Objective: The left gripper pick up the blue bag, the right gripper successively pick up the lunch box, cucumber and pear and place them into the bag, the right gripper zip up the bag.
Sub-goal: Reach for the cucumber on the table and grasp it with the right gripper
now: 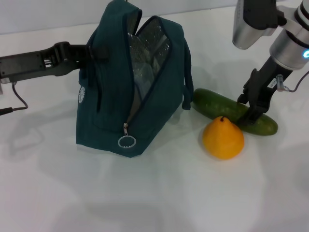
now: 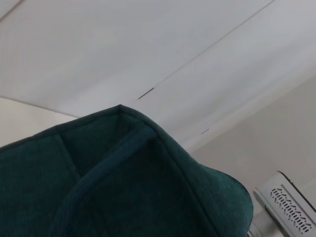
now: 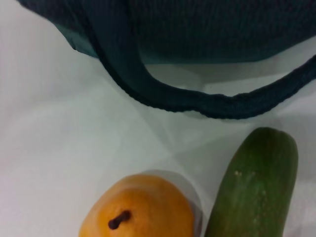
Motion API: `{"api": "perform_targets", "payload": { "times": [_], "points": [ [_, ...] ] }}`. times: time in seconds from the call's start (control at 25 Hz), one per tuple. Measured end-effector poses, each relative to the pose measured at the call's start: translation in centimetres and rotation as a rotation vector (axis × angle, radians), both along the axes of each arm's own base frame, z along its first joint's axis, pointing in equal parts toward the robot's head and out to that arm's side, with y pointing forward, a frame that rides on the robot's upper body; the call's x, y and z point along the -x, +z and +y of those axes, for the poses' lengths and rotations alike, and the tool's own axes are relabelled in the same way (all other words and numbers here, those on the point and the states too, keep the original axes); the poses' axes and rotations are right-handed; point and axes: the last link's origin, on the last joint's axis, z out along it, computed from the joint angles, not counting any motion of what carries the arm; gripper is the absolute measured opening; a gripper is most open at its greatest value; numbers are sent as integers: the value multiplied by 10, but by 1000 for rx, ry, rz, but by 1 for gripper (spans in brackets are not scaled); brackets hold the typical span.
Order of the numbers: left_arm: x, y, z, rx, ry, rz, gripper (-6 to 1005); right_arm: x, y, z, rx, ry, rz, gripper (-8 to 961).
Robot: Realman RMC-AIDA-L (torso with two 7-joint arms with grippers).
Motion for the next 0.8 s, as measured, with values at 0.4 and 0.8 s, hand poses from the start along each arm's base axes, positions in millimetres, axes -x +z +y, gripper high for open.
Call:
{"api": "perform_targets", "payload": {
  "times": [0.4,0.8],
  "points": [
    [4,0,-3,3,11,-1,95,-7,-9,1,-12,-7,-37,645],
    [2,2,0,2,5,2,95,-8,-9,3,-17,-11,-70,641]
  ]
}}
